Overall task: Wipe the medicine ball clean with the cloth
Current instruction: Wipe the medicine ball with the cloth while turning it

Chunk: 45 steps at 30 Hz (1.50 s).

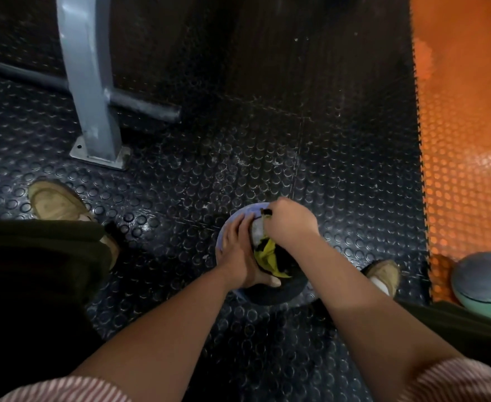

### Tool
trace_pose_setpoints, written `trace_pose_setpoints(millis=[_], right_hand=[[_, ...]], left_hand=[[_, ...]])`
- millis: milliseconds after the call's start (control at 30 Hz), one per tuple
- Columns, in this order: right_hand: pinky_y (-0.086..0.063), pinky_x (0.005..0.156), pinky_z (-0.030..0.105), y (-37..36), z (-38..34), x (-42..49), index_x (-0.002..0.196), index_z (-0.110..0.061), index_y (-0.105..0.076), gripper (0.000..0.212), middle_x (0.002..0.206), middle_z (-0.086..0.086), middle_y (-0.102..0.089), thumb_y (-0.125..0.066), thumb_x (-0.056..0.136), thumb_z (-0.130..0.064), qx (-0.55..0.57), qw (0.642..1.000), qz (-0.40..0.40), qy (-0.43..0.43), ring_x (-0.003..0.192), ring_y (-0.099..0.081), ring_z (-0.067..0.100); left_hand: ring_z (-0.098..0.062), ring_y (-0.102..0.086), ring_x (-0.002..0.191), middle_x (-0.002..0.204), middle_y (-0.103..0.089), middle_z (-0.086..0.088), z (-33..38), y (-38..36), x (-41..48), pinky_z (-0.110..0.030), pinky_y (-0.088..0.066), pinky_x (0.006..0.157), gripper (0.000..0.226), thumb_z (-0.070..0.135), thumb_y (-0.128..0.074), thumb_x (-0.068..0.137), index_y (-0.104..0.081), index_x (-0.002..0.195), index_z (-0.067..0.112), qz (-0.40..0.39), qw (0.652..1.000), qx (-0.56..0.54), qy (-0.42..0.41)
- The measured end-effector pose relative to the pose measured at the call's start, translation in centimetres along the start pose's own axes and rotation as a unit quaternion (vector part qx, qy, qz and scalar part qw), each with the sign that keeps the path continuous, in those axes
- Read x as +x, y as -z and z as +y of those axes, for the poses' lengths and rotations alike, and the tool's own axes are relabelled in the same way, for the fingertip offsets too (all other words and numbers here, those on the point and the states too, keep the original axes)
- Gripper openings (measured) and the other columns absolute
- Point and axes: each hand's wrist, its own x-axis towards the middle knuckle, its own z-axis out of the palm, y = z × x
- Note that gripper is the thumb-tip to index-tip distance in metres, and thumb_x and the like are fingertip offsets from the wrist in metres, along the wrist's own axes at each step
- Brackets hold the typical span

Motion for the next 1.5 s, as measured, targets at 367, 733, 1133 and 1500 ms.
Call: trace_pose_setpoints(millis=[367, 733, 1133, 1500], right_hand=[[-0.042, 0.063, 0.030, 0.0, 0.5, -3.1, 0.117, -0.016, -0.061, 0.029, 0.118, 0.002, -0.054, -0.045, 0.093, -0.015, -0.041, 0.999, 0.000, 0.029, 0.092, -0.061, 0.026], [-0.042, 0.064, 0.031, -0.5, 0.5, -6.4, 0.118, -0.019, -0.060, 0.030, 0.122, -0.002, -0.050, -0.044, 0.094, -0.016, -0.054, 0.995, 0.005, 0.080, 0.094, -0.060, 0.025], [-0.047, 0.073, 0.035, -0.1, -0.7, -2.6, 0.126, -0.013, -0.055, 0.034, 0.124, 0.006, -0.054, -0.044, 0.094, -0.013, -0.017, 0.999, -0.041, 0.020, 0.102, -0.060, 0.028], [-0.050, 0.069, 0.032, 0.1, -0.7, -1.3, 0.114, -0.008, -0.060, 0.027, 0.111, 0.008, -0.061, -0.044, 0.093, -0.010, -0.031, 0.999, -0.015, 0.003, 0.095, -0.063, 0.028]], left_hand=[[-0.022, 0.009, 0.148, 0.159, 0.011, 0.000, -0.1, -0.5, -0.3, -0.045, -0.007, 0.119, 0.131, 0.046, -0.086, 0.063, 0.006, 0.153, 0.018, 0.016, 1.000, 0.003, -0.017], [-0.020, 0.008, 0.148, 0.158, 0.012, 0.005, 0.1, 0.0, 0.5, -0.046, -0.009, 0.119, 0.122, 0.040, -0.081, 0.068, 0.008, 0.152, 0.030, 0.008, 1.000, -0.011, 0.004], [-0.018, 0.007, 0.148, 0.156, 0.013, 0.006, -0.6, 0.2, -0.4, -0.047, -0.010, 0.120, 0.140, 0.045, -0.091, 0.055, 0.008, 0.152, 0.024, -0.009, 1.000, -0.002, -0.012], [-0.021, 0.014, 0.147, 0.158, 0.014, 0.000, 0.3, -0.2, -0.6, -0.047, -0.004, 0.120, 0.139, 0.049, -0.088, 0.058, 0.010, 0.152, 0.019, -0.010, 0.999, 0.034, -0.001]])
